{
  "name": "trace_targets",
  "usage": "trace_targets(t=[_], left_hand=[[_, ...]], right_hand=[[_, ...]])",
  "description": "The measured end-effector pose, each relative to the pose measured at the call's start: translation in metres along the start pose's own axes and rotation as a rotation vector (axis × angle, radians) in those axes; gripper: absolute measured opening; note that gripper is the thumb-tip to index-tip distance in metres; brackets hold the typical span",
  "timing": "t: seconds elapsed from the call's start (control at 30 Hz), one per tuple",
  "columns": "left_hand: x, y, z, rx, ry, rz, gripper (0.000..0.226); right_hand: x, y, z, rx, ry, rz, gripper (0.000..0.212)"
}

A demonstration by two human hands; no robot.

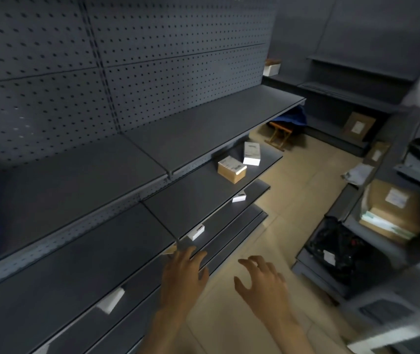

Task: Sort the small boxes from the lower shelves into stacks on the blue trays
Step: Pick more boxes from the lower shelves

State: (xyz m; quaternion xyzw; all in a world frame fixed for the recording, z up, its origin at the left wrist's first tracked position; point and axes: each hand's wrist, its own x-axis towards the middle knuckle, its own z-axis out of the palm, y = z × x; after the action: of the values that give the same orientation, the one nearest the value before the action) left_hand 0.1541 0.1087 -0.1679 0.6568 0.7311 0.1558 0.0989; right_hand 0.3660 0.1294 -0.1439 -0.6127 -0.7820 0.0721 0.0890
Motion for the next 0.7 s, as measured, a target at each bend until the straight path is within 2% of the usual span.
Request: trace_targets(t=[0.37,0.57,0.7], left_hand=[[0.150,0.042,0.038,0.008,-0.113,0.043,0.042],[0.225,0.092,0.067,0.039,-0.109,0.016,0.042],[0.266,0.128,0.092,0.024,-0.136,-0.065,0.042]], right_hand=[[0.126,0.081,-0.004,0.007,0.023,0.098,0.041],[0.203,0.146,-0.003,0.047,-0.022,0.049,0.043],[0.250,0.194,-0.007,0.079,-0.086,0.023,0.045]])
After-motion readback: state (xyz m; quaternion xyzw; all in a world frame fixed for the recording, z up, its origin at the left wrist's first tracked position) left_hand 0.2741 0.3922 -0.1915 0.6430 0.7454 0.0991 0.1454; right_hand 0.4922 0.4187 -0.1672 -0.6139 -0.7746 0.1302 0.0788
